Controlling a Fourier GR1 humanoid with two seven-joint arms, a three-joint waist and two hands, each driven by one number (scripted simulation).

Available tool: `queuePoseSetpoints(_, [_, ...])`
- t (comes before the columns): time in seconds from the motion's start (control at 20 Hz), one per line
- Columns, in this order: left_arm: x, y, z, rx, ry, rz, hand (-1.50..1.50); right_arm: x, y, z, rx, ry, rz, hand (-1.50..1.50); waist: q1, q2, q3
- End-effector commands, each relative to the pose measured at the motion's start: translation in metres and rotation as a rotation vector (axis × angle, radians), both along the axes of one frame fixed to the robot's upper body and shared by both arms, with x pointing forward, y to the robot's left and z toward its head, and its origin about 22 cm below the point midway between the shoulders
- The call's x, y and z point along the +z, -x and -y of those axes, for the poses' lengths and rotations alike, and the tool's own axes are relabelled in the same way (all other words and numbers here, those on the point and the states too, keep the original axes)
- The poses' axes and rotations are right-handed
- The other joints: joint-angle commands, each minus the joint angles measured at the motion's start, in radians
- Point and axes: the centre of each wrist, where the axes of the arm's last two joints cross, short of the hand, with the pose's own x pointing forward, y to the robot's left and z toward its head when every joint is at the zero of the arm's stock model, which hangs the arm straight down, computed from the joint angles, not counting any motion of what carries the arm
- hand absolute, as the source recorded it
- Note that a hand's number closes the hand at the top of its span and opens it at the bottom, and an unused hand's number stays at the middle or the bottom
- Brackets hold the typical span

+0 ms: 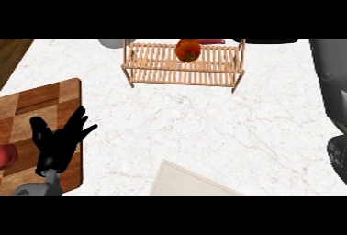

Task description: Pick the tomato from the placemat and place it in the tiered shelf

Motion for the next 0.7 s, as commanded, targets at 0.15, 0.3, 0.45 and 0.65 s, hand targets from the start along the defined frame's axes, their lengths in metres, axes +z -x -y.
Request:
queuePoseSetpoints(0.15, [-0.016, 0.013, 0.001, 0.028, -0.004, -0.07, 0.0, 0.009, 0.01, 0.079, -0.174, -0.126, 0.055, -1.5, -0.023, -0.004, -0.004])
queuePoseSetpoints(0.3, [-0.014, 0.009, 0.002, 0.048, -0.002, -0.089, 0.0, 0.017, 0.026, 0.099, -0.147, -0.197, 0.055, -1.5, -0.034, -0.008, -0.003])
queuePoseSetpoints(0.45, [-0.019, 0.012, -0.016, 0.048, 0.003, -0.07, 0.0, -0.004, 0.035, 0.129, -0.122, -0.154, 0.03, -1.5, -0.03, -0.004, -0.004])
queuePoseSetpoints(0.65, [-0.017, 0.009, -0.015, 0.046, -0.016, -0.074, 0.0, -0.001, 0.067, 0.152, -0.073, -0.151, 0.035, -1.5, -0.037, -0.007, -0.004])
